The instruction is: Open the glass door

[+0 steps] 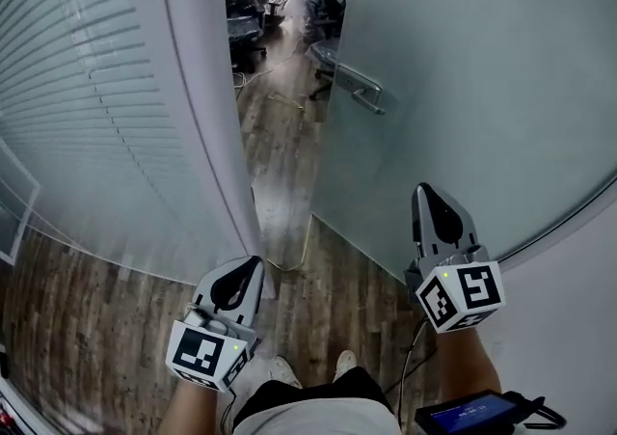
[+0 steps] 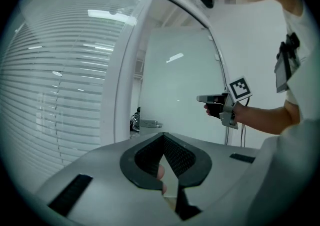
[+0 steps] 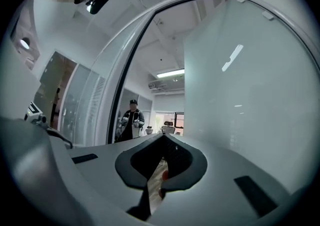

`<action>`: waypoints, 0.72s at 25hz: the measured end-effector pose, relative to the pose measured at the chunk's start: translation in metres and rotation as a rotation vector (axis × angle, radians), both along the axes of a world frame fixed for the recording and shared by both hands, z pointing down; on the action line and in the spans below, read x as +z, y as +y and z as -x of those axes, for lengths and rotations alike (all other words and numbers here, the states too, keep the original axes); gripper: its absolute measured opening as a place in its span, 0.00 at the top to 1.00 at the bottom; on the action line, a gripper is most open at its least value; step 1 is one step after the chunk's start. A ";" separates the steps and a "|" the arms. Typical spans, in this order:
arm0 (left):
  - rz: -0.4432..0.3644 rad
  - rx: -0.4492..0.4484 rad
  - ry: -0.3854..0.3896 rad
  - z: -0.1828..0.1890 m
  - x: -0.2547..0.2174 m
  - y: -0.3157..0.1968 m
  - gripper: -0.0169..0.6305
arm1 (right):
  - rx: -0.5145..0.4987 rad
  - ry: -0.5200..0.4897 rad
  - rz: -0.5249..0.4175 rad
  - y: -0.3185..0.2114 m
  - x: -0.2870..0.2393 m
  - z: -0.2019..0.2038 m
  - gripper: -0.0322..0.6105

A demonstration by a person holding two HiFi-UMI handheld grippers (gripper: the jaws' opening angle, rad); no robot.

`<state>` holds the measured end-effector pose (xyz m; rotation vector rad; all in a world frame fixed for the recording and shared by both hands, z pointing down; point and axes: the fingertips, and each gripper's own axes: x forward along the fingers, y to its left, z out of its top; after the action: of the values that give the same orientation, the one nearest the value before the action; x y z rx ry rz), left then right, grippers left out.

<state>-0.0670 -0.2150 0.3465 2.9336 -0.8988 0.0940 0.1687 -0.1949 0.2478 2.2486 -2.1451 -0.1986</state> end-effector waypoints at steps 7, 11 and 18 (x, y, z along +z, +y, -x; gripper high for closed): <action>-0.023 0.003 0.017 0.020 0.021 0.030 0.98 | -0.066 -0.049 0.013 0.065 0.050 0.057 0.95; -0.031 -0.019 0.022 0.008 0.046 0.048 0.98 | -0.108 -0.057 0.032 0.090 0.092 0.053 0.95; -0.050 -0.089 0.016 0.007 0.025 0.114 0.98 | -0.174 -0.073 0.025 0.156 0.081 0.050 0.95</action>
<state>-0.0736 -0.1012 0.3711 2.9299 -1.0418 0.0430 0.1190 -0.0393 0.3285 2.0879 -2.3674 -0.0938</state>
